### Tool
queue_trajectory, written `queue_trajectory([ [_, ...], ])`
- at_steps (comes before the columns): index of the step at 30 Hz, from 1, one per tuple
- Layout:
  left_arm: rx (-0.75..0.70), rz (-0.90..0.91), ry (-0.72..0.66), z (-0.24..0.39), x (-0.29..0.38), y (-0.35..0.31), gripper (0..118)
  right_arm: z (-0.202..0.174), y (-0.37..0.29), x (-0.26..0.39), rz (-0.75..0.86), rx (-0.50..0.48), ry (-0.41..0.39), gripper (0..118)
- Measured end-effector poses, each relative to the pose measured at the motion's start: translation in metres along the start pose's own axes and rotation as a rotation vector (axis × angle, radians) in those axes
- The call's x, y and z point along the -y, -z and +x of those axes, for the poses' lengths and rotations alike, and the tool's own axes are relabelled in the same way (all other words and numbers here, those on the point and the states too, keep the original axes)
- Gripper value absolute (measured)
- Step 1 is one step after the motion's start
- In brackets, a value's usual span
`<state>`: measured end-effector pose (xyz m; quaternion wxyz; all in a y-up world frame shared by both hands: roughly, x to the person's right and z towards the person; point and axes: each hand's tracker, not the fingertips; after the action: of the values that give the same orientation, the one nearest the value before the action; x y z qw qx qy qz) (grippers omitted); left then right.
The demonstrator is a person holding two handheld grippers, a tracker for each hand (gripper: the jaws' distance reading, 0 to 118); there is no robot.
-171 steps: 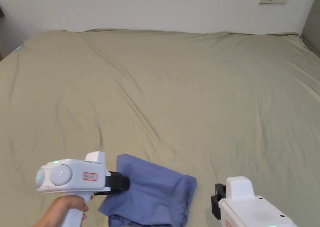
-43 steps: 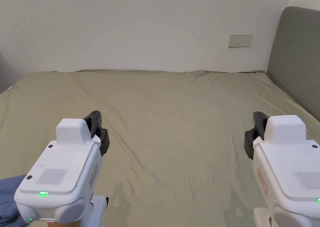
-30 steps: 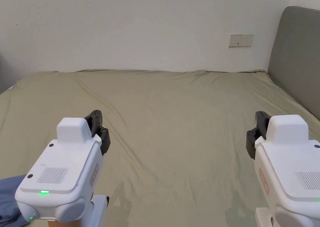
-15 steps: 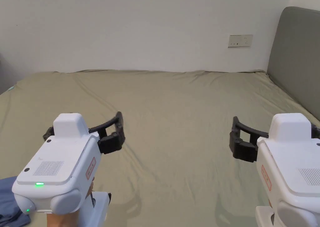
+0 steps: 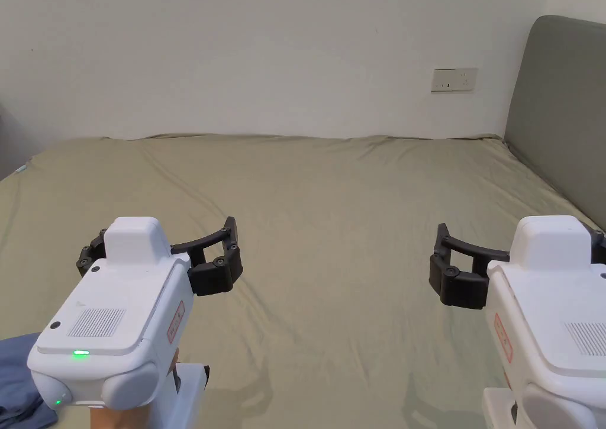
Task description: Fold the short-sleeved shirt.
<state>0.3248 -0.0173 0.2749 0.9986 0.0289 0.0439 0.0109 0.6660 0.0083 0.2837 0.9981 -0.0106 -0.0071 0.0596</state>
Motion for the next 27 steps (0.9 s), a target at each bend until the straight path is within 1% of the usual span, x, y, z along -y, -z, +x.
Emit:
queue_trajectory([
  [27,0.01,0.0,0.022,0.0041,0.0011,-0.001,118,-0.0018,0.0014,0.0009,0.003,-0.01,-0.003,118],
])
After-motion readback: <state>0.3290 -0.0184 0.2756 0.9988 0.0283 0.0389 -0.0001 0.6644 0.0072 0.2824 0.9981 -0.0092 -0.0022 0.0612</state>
